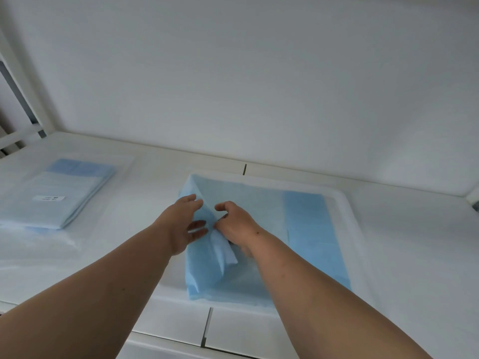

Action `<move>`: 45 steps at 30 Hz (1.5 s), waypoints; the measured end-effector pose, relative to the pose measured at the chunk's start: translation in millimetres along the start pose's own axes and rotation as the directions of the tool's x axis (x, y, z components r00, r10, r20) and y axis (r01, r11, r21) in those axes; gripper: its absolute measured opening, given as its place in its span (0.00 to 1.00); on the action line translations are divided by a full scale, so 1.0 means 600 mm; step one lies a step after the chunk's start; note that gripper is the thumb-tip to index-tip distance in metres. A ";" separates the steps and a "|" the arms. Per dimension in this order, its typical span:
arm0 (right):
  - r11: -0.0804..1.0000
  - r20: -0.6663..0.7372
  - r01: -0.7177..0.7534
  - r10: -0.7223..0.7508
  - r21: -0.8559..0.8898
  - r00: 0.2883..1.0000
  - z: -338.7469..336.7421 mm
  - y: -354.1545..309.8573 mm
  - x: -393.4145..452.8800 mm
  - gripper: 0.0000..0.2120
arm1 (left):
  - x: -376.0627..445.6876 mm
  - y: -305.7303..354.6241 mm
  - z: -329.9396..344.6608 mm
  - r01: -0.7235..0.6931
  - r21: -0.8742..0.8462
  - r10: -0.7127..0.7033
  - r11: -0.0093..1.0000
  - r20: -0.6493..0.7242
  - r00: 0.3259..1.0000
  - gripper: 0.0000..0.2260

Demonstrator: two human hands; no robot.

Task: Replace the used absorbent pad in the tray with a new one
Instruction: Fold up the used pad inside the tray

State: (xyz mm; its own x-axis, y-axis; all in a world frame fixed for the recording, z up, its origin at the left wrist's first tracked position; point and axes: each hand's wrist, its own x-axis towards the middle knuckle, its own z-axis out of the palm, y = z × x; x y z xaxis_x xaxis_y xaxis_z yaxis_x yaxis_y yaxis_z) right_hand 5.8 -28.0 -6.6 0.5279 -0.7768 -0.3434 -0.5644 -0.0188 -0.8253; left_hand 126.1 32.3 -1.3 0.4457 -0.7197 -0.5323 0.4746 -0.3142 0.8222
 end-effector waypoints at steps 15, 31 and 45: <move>0.908 0.334 -0.276 0.166 0.315 0.928 -0.032 -0.005 -0.025 0.16 | -0.015 0.035 0.064 -0.579 0.697 0.527 0.423 0.330 0.783 0.23; 0.942 -0.023 -0.271 0.280 0.197 0.960 -0.030 0.016 -0.005 0.29 | 0.003 -0.029 0.000 -0.298 0.900 0.390 0.318 0.163 0.906 0.24; 0.987 -0.267 -0.090 0.123 0.136 0.956 -0.029 0.037 0.024 0.07 | -0.012 -0.056 -0.019 -0.147 0.987 0.350 -0.059 0.159 0.923 0.25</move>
State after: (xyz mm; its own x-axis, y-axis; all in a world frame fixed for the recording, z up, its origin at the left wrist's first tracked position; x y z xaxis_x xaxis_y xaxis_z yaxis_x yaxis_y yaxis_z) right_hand -10.4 -50.6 -22.2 0.2652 -0.9129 -0.3102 -0.5181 0.1364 -0.8444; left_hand 115.6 54.9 -27.5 0.4570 -0.8727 -0.1720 -0.8432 -0.4866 0.2285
